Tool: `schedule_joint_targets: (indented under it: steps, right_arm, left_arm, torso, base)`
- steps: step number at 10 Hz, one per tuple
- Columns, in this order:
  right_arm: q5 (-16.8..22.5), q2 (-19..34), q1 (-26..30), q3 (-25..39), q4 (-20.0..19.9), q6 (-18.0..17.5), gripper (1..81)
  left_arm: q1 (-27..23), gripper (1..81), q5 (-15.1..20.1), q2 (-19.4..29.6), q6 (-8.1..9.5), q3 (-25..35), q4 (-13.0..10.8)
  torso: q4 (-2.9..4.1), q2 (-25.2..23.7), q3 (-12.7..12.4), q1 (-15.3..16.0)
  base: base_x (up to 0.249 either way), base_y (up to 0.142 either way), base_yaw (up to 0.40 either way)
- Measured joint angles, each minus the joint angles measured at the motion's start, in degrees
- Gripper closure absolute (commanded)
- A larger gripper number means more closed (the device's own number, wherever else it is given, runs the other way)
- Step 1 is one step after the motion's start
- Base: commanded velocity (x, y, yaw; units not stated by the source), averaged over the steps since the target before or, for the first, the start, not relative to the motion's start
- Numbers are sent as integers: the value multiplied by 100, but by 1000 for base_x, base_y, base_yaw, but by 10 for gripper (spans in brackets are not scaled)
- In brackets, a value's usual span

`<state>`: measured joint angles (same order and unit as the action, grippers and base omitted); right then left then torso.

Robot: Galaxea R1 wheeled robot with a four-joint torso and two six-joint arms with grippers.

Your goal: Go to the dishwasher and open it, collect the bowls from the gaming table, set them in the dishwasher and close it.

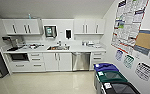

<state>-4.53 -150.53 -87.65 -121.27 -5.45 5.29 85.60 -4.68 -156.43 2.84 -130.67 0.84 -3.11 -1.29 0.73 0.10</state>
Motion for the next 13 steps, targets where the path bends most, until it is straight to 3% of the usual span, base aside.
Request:
schedule_joint_targets:
  steps: [5, 13]
  right_arm:
    - [-28, 22, 52, 116, 0, 2, 10]
    - [0, 33, 33, 116, 2, 2, 10]
  left_arm:
    - [-44, 10, -30, -18, 0, -61, -5]
    - [-16, 10, -6, -40, -1, -63, -5]
  torso:
    - [0, 6, 0, 2]
    - [0, 9, 0, -2]
  base:
    - [218, 0, 0]
    - [139, 0, 0]
